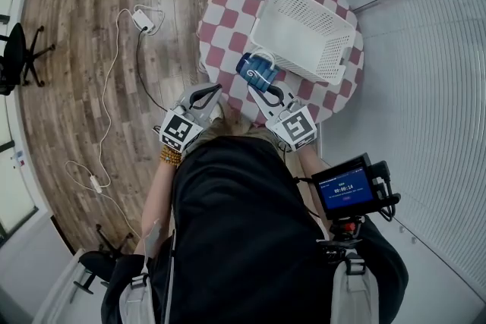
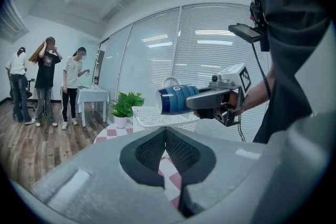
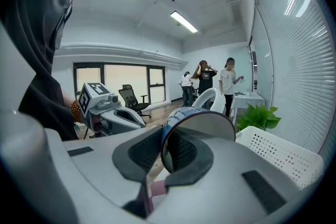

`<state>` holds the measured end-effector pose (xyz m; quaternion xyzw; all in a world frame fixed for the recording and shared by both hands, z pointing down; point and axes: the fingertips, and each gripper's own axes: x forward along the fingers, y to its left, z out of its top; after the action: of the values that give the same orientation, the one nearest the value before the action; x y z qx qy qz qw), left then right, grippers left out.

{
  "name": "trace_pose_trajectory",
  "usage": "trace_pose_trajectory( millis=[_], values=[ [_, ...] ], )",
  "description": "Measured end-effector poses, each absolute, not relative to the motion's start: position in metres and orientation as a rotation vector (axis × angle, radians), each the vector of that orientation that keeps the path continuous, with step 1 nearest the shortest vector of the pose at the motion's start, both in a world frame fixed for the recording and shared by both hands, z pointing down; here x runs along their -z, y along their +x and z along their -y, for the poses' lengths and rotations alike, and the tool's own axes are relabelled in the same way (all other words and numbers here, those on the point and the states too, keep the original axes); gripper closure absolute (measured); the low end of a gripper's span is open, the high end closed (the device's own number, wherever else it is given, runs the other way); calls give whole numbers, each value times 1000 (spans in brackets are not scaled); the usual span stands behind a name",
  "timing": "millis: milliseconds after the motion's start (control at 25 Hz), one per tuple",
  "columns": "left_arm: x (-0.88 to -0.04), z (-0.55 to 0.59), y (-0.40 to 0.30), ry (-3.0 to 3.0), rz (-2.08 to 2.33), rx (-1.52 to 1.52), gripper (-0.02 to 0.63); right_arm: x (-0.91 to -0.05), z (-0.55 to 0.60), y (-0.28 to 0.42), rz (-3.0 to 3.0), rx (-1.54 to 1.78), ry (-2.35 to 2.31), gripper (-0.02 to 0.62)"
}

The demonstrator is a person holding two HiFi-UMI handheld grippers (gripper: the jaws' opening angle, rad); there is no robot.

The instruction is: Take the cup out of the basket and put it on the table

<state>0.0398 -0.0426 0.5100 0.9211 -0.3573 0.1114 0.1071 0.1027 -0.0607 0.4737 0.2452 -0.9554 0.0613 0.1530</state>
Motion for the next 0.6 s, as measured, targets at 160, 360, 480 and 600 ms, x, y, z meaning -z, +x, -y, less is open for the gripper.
trace_pose_trajectory(
  millis=[160, 360, 480, 600],
  values=[
    [-504, 40, 37, 2705, 1066, -317, 601, -481, 56, 99, 2739, -211, 676, 560],
    [-505, 32, 33, 2695, 1085, -318, 601, -493, 51, 97, 2744, -241, 647, 560],
    [-503, 31, 31, 2696, 1090, -310, 601, -494, 51, 95, 2743, -255, 644, 560],
    [-503, 32, 24, 2697, 1108, -305, 601, -498, 54, 88, 2753, -264, 635, 560]
  ],
)
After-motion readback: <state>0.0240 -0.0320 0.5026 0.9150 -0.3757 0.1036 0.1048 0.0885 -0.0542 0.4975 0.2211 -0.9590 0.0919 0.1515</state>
